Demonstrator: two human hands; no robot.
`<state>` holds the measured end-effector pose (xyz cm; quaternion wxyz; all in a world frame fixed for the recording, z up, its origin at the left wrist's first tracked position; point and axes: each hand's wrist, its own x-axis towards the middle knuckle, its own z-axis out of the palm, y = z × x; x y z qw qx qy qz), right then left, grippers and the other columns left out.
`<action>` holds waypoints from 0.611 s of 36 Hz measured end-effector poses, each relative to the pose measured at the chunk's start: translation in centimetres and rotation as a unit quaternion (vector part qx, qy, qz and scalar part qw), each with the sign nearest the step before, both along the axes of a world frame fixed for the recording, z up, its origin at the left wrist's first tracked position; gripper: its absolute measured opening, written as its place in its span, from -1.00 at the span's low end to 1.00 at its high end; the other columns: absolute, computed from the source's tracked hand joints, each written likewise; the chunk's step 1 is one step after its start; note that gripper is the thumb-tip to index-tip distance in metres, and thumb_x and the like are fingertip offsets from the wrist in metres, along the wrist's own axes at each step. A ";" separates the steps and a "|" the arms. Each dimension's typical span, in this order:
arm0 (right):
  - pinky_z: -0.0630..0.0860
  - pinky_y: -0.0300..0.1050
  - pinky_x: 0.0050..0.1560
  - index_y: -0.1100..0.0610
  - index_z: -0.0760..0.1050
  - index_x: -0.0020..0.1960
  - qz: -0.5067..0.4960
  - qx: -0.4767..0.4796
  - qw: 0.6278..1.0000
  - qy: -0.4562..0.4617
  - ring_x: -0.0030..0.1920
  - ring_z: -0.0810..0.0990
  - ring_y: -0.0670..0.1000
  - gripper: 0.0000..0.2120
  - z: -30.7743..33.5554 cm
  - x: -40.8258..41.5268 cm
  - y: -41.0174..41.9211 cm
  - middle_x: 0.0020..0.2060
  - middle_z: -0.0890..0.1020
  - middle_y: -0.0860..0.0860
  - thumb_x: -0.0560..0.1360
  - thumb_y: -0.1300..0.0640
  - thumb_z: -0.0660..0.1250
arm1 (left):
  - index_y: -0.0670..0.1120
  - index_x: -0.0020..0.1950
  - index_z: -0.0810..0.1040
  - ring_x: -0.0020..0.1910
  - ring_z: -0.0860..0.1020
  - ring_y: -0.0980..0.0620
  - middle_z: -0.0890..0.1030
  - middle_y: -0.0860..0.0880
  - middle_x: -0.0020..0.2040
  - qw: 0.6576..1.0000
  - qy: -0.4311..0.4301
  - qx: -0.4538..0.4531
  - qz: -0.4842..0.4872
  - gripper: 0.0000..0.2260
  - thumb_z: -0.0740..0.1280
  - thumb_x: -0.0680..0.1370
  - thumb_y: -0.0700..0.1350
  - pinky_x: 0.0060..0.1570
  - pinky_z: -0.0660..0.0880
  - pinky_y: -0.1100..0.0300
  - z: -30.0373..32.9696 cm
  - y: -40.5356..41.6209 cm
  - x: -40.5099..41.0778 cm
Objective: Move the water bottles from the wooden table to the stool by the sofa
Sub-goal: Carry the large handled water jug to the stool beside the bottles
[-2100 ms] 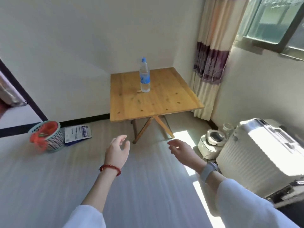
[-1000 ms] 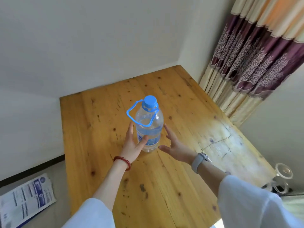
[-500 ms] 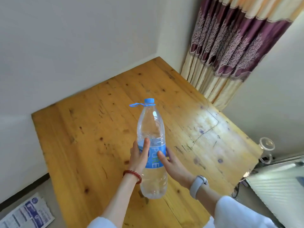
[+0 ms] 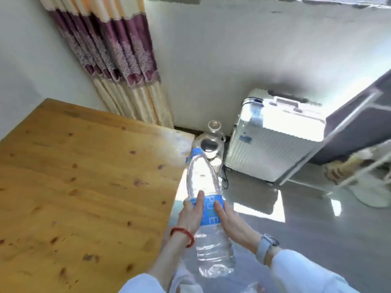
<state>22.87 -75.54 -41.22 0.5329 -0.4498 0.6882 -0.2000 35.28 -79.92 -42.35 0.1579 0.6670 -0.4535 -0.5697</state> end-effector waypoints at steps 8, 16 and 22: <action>0.39 -0.16 0.11 -0.01 0.29 0.19 -0.210 -0.051 0.976 0.004 0.06 0.49 -0.04 -0.46 1.8 -19.4 11.2 0.06 0.51 -0.07 0.44 -0.36 -0.09 | -0.12 0.18 0.41 0.06 0.54 -0.12 0.57 -0.17 0.09 0.986 0.045 -0.031 -0.157 -0.22 0.06 0.30 0.49 0.13 0.45 0.01 3.1 7.5 -22.1; 0.28 0.06 0.32 0.15 0.20 0.35 -0.396 -0.013 0.912 0.104 0.32 0.36 0.21 -0.48 2.2 -36.4 23.2 0.36 0.35 0.18 0.55 -0.18 -0.06 | -0.05 0.01 0.38 -0.21 0.49 0.06 0.52 0.02 -0.14 0.927 0.046 -0.103 -0.358 -0.61 0.11 0.49 0.26 -0.27 0.32 0.21 3.5 16.4 -43.4; 0.46 0.04 -0.02 0.00 0.25 0.17 -0.539 -0.034 0.833 0.117 -0.07 0.55 0.15 -0.57 3.3 -46.3 31.2 0.00 0.55 0.11 0.49 -0.27 -0.06 | -0.09 0.10 0.35 -0.24 0.47 0.05 0.49 -0.02 -0.13 0.854 0.053 -0.121 -0.503 -0.56 0.09 0.49 0.26 -0.31 0.28 0.21 3.5 23.3 -56.8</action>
